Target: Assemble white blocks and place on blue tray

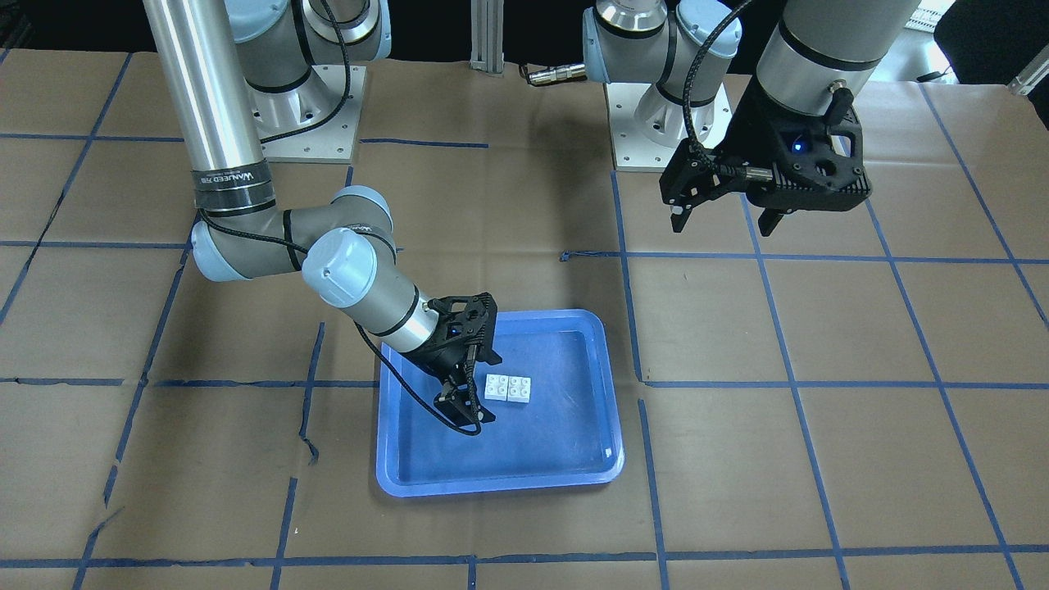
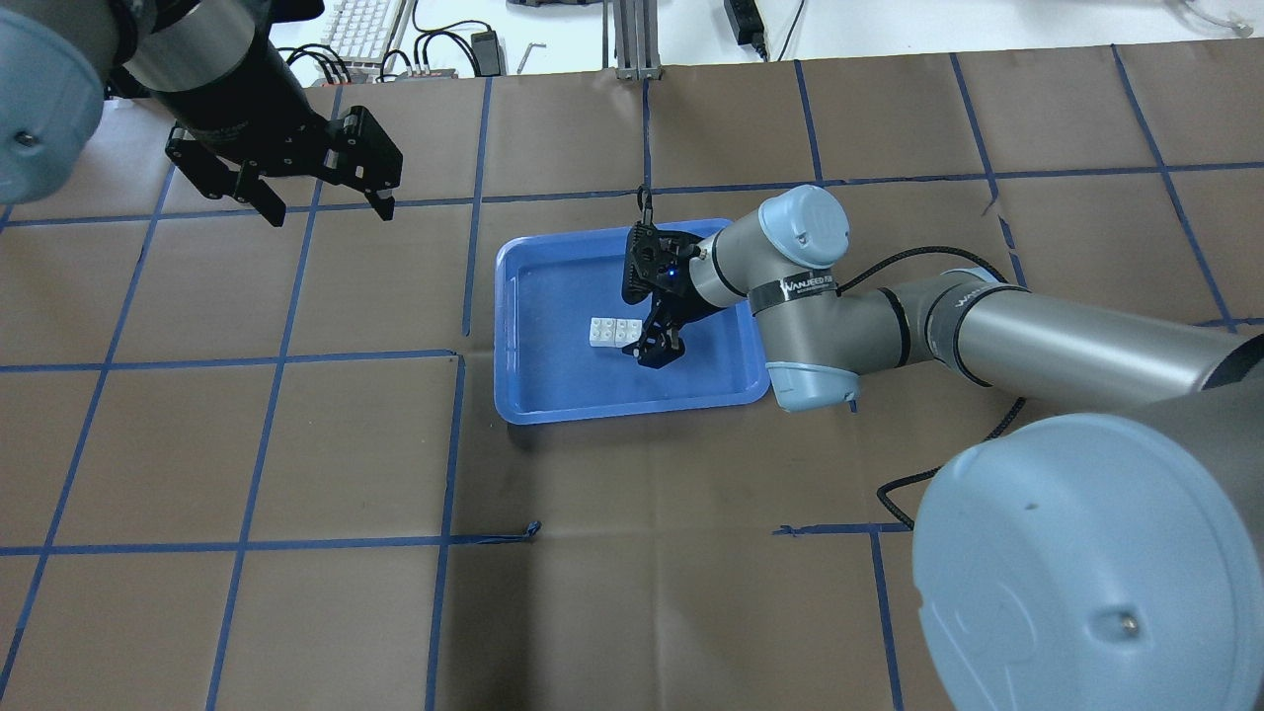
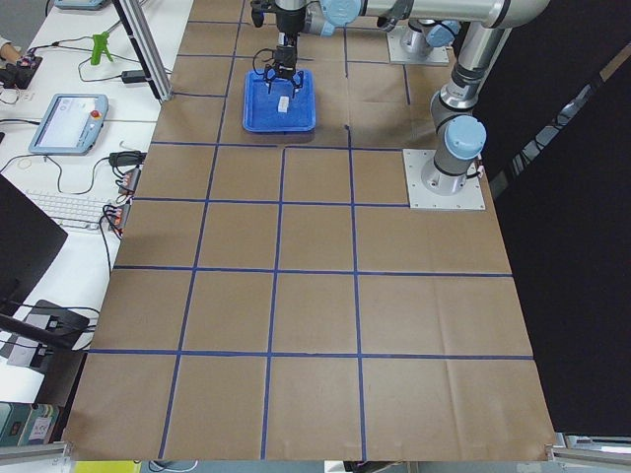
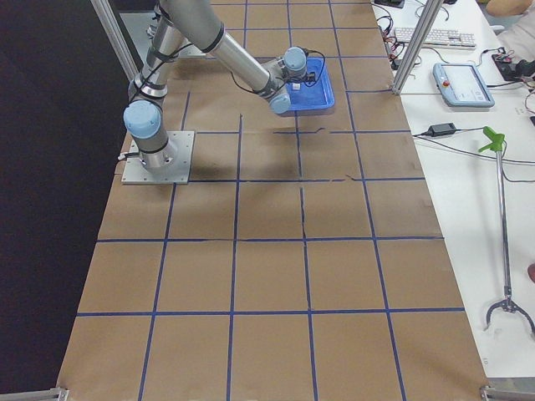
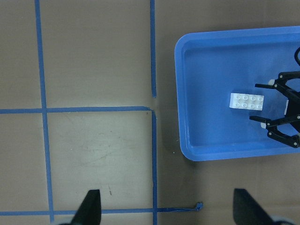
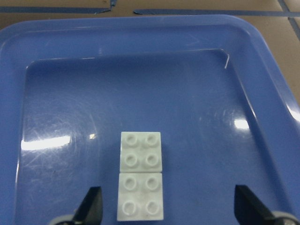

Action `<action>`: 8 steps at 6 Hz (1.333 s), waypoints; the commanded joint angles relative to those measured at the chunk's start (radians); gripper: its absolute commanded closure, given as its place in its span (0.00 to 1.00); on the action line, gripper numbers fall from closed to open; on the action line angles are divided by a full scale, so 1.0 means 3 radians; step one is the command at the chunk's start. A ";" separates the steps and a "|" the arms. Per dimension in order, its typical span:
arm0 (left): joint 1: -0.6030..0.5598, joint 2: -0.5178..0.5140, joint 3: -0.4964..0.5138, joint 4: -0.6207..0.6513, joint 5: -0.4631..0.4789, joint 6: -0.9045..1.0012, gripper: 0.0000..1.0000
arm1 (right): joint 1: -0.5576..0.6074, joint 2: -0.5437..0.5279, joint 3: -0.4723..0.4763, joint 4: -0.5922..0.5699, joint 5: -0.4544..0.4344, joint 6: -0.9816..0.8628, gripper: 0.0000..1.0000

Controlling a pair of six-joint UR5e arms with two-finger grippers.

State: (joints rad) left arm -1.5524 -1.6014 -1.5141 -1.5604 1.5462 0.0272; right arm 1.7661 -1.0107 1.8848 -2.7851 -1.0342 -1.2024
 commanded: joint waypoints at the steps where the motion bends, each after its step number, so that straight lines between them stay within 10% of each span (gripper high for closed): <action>1: 0.0000 0.0000 0.0000 -0.0004 0.0000 0.0001 0.01 | -0.0043 -0.0209 -0.0166 0.0414 -0.0217 0.0050 0.00; 5: 0.0005 0.0000 0.0000 -0.0004 -0.0005 0.0001 0.01 | -0.0629 -0.0848 -0.0785 0.2514 -0.0989 0.0091 0.00; 8: 0.0005 0.0000 -0.0005 0.0001 0.0000 0.0001 0.01 | -0.0677 -0.1257 -0.0816 0.3038 -0.1527 0.1655 0.00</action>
State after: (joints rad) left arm -1.5509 -1.6016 -1.5145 -1.5602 1.5458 0.0276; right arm 1.5658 -1.3439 1.6446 -1.9353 -1.4558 -0.8784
